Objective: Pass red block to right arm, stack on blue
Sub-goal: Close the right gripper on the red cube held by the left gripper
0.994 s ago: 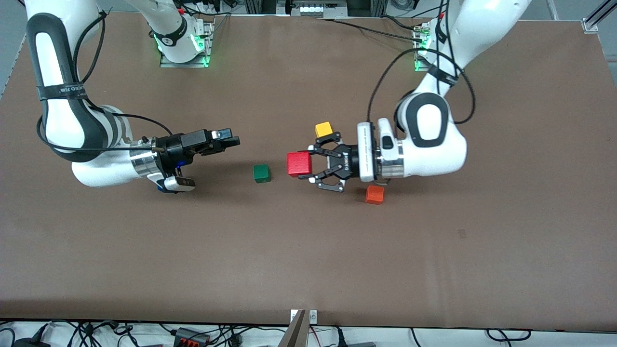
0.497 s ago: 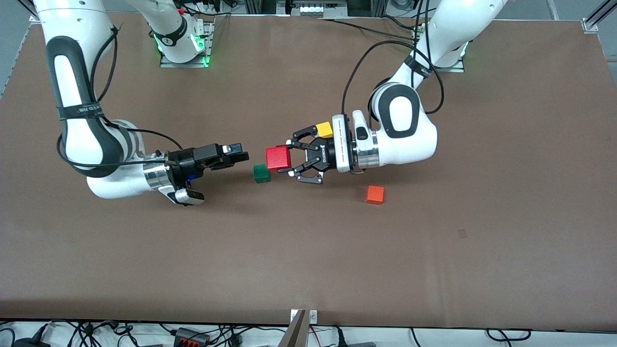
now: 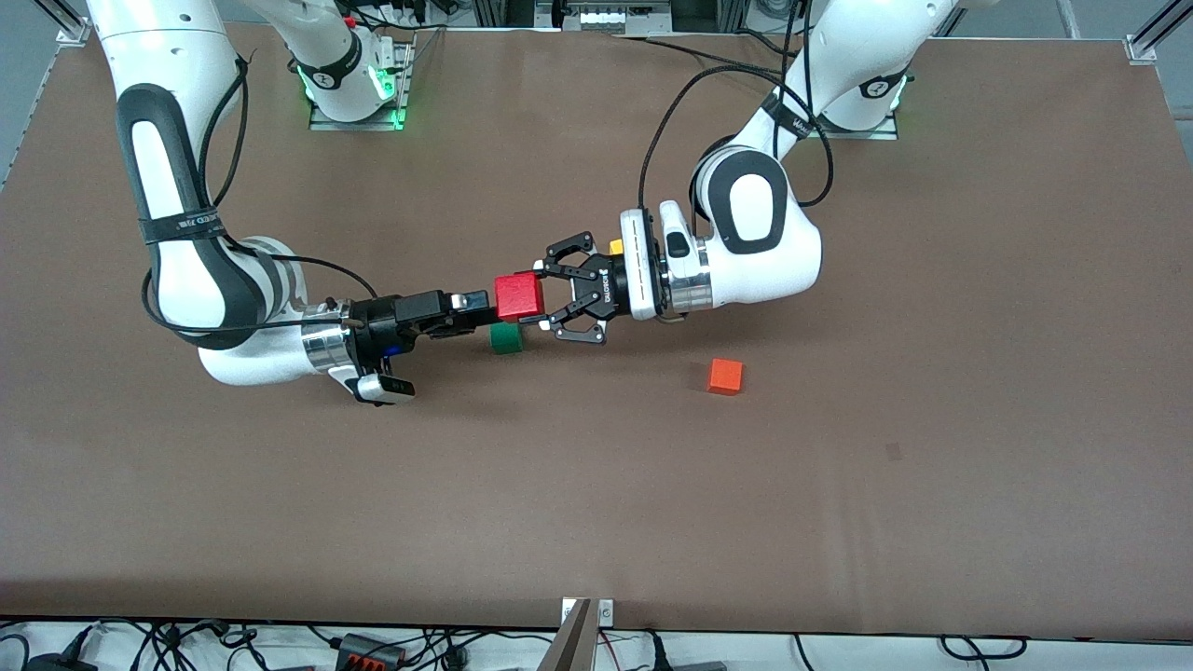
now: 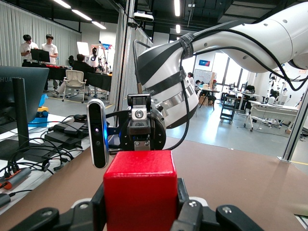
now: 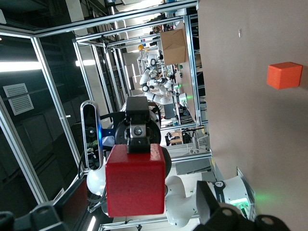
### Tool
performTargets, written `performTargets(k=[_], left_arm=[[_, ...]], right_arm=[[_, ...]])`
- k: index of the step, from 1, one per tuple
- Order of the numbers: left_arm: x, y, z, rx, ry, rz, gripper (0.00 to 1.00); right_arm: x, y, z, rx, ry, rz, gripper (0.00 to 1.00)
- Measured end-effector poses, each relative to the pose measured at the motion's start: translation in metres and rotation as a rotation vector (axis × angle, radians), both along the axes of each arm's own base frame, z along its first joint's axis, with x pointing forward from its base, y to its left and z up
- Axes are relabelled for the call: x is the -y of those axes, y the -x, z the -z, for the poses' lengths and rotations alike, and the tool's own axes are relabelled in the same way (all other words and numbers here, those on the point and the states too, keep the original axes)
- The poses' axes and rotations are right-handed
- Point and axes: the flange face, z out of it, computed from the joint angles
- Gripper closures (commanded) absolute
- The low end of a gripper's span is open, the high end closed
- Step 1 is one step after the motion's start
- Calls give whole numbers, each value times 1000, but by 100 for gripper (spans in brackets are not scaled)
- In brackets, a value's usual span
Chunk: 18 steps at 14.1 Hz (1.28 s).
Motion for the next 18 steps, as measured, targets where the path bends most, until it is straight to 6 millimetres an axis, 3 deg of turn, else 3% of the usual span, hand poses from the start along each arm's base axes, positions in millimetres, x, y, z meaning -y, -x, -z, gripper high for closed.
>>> performTargets(k=[5, 9, 11, 14, 15, 17, 18], left_arm=[[0, 0, 0, 1, 0, -1, 82], [-1, -1, 0, 1, -1, -2, 82], [-1, -1, 0, 1, -1, -2, 81], [-1, -1, 0, 2, -1, -2, 81], [-1, -1, 0, 2, -1, -2, 80], [-1, -1, 1, -10, 3, -7, 79], [-1, -1, 1, -10, 3, -7, 77]], right_arm=[[-31, 7, -2, -36, -17, 6, 0], [-38, 8, -2, -49, -11, 10, 11], [-37, 7, -3, -49, -11, 13, 24], [-37, 7, -4, -48, -11, 12, 69], [-37, 7, -4, -48, -11, 12, 80], [-37, 6, -5, -40, -14, 14, 96], [-37, 6, -5, -39, -14, 14, 98]])
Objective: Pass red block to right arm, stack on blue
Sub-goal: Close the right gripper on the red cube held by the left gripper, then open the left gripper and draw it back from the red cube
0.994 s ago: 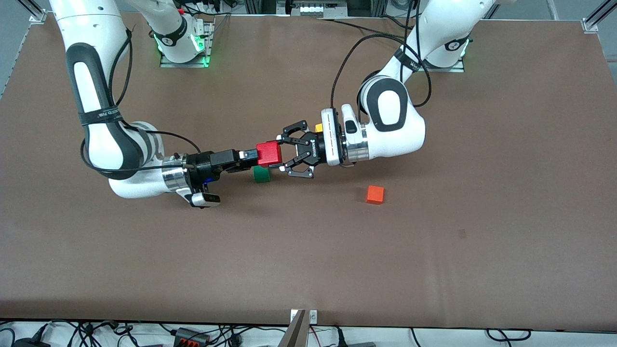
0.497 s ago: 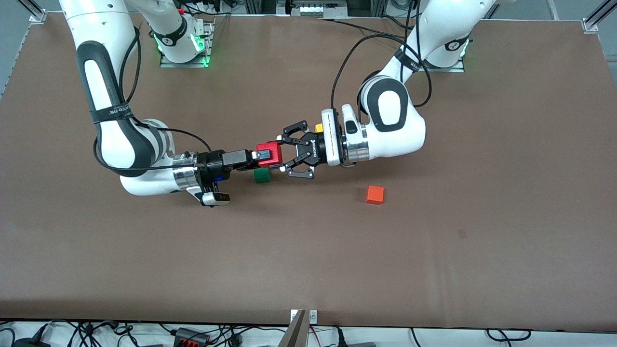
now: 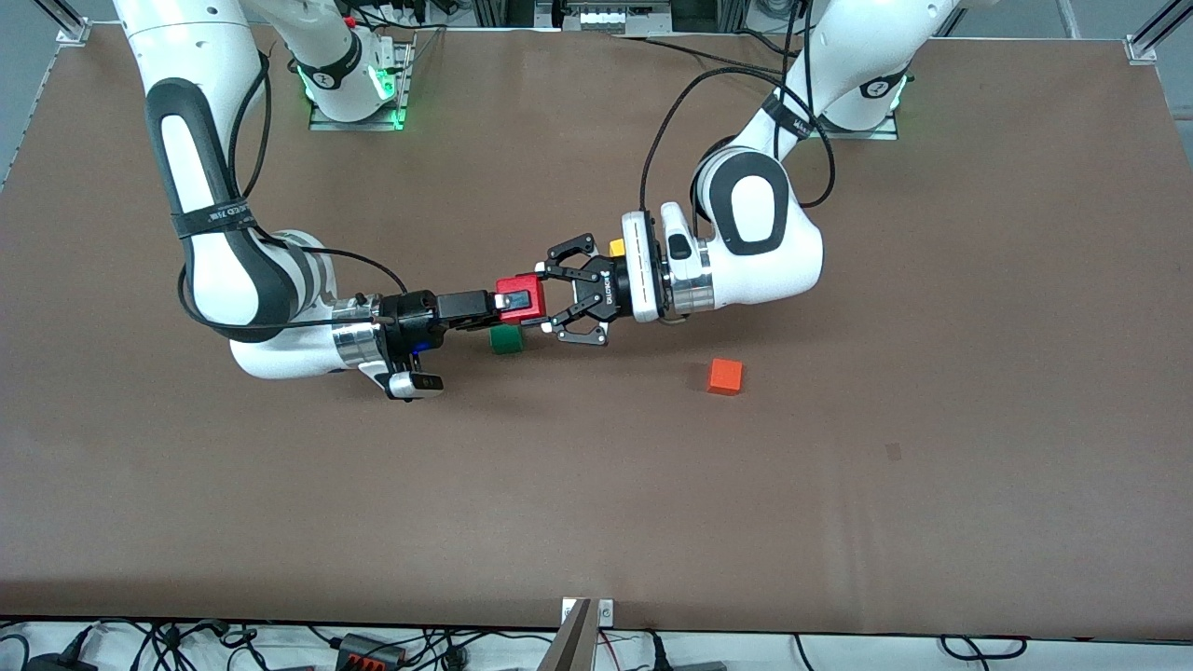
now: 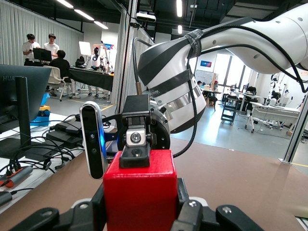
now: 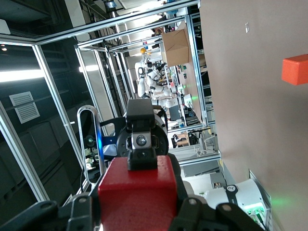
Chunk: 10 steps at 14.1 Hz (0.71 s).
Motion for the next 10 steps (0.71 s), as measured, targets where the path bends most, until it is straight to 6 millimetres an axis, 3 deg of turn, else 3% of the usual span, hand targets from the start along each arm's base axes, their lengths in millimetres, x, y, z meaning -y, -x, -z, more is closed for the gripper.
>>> performTargets(k=[1, 2, 7, 10], left_arm=[[0, 0, 0, 0, 0, 0, 65], [0, 0, 0, 0, 0, 0, 1], [-4, -3, 0, 5, -1, -7, 0], [-17, -13, -6, 9, 36, 7, 0]], right_arm=[[0, 0, 0, 0, 0, 0, 99], [0, 0, 0, 0, 0, 0, 100], [0, 0, 0, -6, 1, 0, 100], [1, -1, -1, -4, 2, 0, 100]])
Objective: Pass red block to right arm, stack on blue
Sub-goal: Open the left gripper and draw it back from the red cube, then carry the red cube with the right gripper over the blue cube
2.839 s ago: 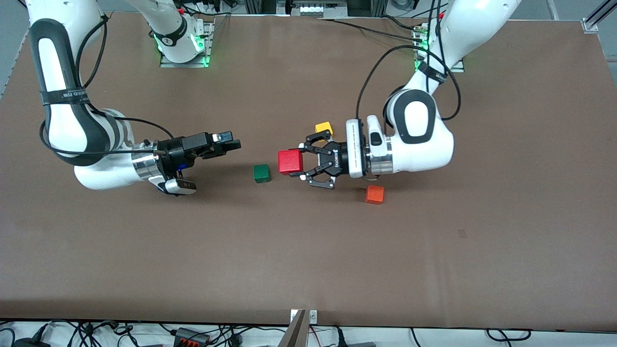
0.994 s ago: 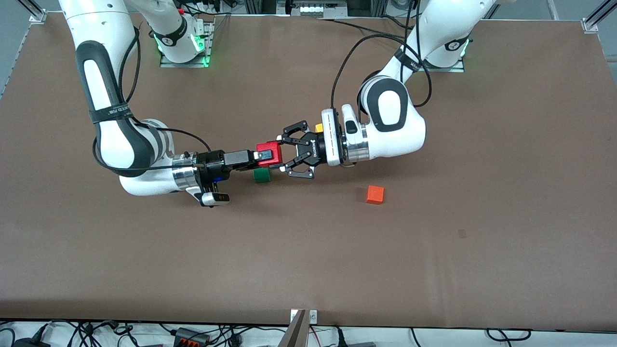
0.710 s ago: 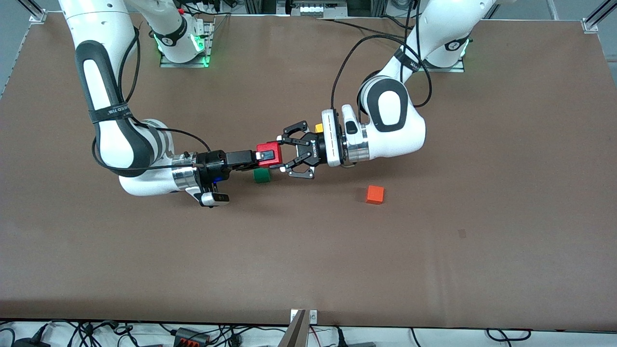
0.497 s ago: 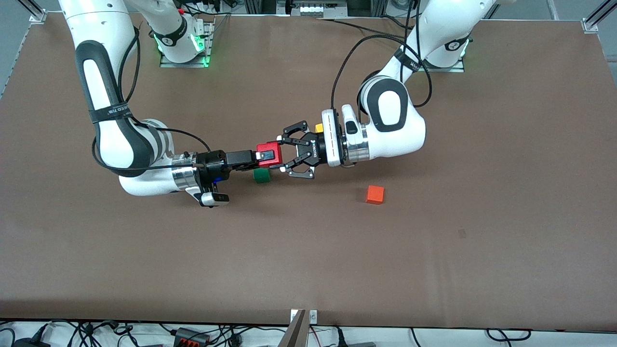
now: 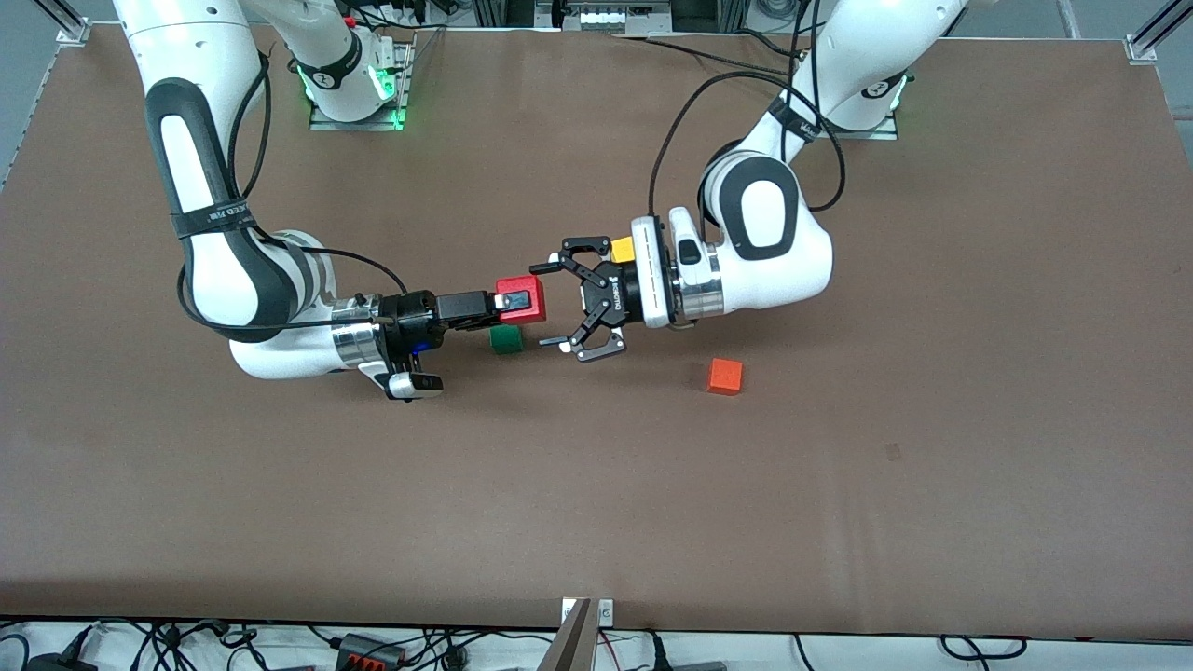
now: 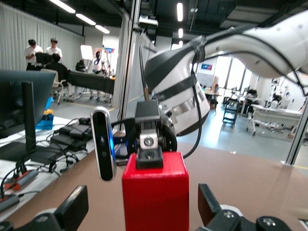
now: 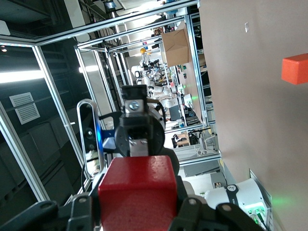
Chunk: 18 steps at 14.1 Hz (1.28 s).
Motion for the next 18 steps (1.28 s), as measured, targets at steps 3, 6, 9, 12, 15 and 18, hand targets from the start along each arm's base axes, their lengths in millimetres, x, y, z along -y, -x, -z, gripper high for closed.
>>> performTargets(k=[3, 6, 9, 12, 15, 18], left_arm=[[-35, -19, -5, 9, 56, 61, 0], [-86, -36, -6, -28, -51, 193, 0], [-122, -43, -2, -83, -239, 286, 0], [-128, -36, 13, -126, -440, 355, 0], [-136, -28, 28, -233, -662, 394, 0], [-154, -22, 43, -350, -899, 408, 0]], right_arm=[[8, -1, 0, 19, 41, -18, 100], [38, -3, 4, 51, 137, -78, 100], [83, -5, 5, 71, 234, -140, 100], [116, 0, 6, 103, 396, -221, 100], [151, 3, 12, 142, 622, -324, 100], [187, 0, 16, 162, 873, -415, 100]])
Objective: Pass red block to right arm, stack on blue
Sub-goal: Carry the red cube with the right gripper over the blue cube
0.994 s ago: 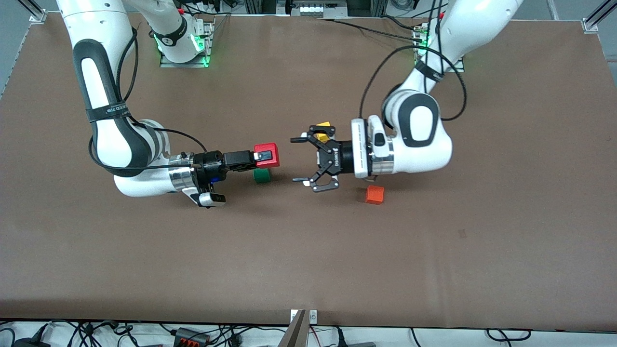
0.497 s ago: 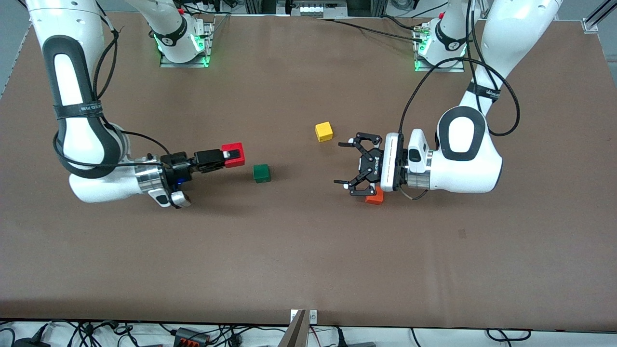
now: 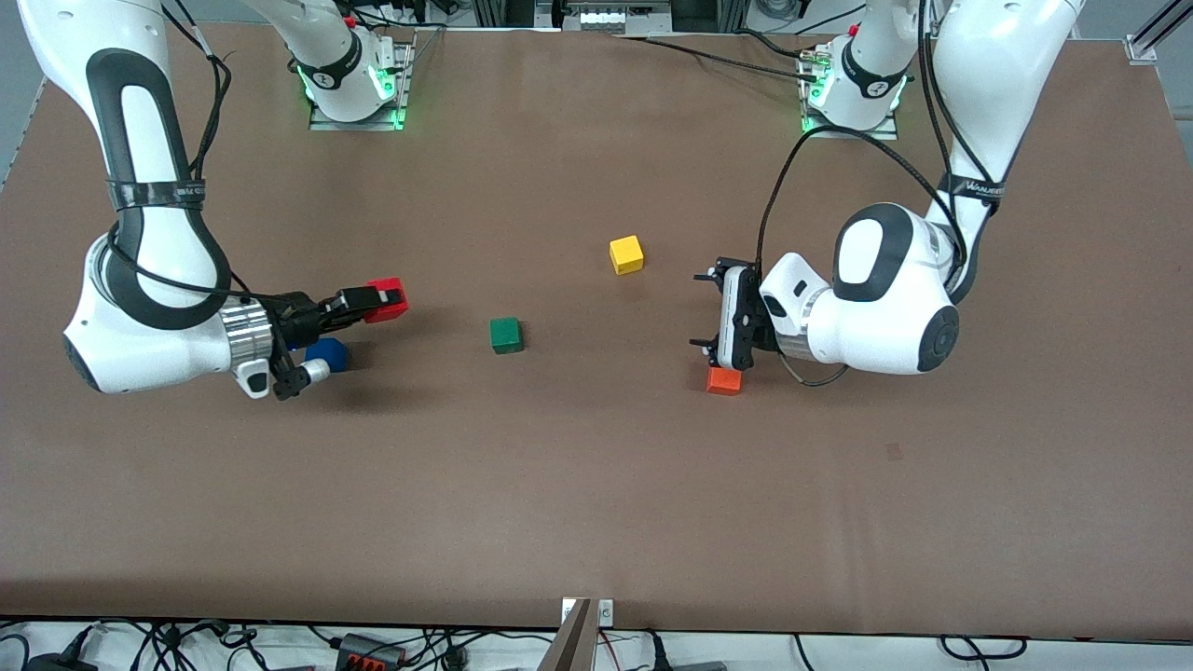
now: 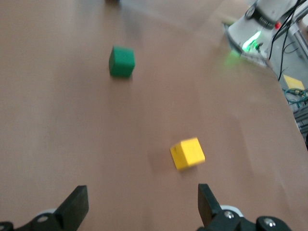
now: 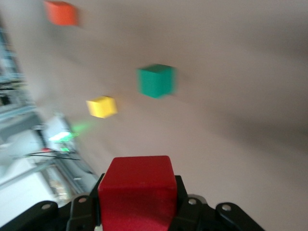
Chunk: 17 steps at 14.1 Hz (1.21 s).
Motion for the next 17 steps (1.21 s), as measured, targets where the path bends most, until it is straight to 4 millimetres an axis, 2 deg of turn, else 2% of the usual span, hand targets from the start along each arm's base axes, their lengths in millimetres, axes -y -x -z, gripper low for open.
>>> performTargets(k=[4, 7, 10, 13, 15, 17], left_arm=[[-47, -5, 12, -60, -346, -104, 0], [-93, -18, -2, -45, -569, -200, 0], [-123, -24, -35, -31, -793, -334, 0], [-134, -17, -72, -65, -968, -606, 0], [-135, -11, -103, -88, -1013, -747, 0], [-144, -10, -145, -87, -1021, -837, 0]], right_arm=[[25, -6, -5, 38, 298, -25, 100], [32, -10, -7, 59, 472, 4, 100], [24, -13, -11, 135, 609, 33, 100], [13, -4, -12, 225, 699, 83, 100], [10, 3, -8, 265, 725, 112, 100], [12, 5, -2, 303, 724, 130, 100]])
